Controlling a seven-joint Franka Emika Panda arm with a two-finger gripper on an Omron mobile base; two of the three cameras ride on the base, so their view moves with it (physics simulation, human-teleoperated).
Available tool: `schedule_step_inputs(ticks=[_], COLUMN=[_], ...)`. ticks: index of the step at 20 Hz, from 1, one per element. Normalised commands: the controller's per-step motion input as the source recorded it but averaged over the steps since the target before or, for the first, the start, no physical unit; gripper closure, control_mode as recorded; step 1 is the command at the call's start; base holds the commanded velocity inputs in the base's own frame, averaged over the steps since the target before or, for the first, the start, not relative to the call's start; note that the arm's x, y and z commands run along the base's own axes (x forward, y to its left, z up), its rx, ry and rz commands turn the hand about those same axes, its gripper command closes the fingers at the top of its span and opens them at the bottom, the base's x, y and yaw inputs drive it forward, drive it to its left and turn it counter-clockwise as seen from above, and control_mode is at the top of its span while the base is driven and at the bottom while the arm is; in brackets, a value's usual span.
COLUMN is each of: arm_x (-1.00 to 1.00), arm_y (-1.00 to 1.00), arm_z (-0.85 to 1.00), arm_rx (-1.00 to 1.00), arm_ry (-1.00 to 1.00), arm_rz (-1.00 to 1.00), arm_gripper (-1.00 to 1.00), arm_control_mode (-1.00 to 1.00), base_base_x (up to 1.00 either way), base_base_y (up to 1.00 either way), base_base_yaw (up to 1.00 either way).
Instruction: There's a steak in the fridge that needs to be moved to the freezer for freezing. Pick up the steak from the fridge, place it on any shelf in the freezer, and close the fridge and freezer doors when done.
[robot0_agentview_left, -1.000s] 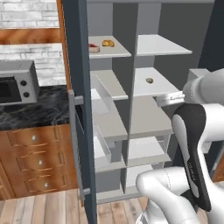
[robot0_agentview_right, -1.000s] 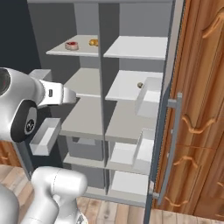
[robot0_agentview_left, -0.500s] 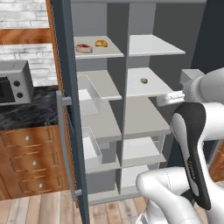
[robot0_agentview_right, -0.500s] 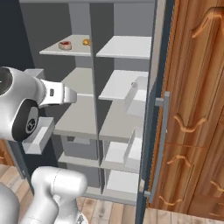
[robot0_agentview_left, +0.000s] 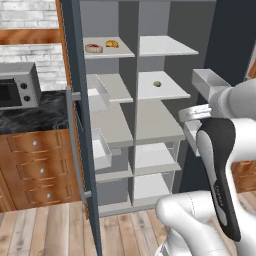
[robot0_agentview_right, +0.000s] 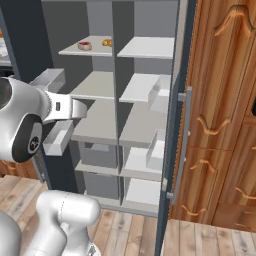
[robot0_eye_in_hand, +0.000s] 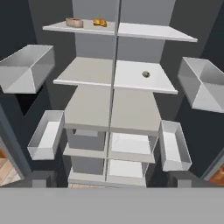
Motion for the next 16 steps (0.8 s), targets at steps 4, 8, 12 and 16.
schedule_step_inputs(ticks=[4, 8, 12, 16], arm_x=[-0.08, -0.72, -0.78, -0.3], arm_y=[0.0, -0.17, -0.6, -0.99], arm_z=[0.0, 0.0, 0.0, -0.07], arm_rx=[0.0, 0.0, 0.02, 0.08], arm_ry=[0.0, -0.14, -0.22, -0.1], arm_rz=[0.0, 0.0, 0.0, 0.0], arm_gripper=[-1.0, -1.0, -1.0, -1.0], arm_control_mode=[-1.0, -1.0, -1.0, -1.0], base_base_x=[-0.03, 0.0, 0.0, 0.0], base_base_y=[0.01, 0.0, 0.0, 0.0], base_base_yaw=[0.0, 0.0, 0.0, 0.0])
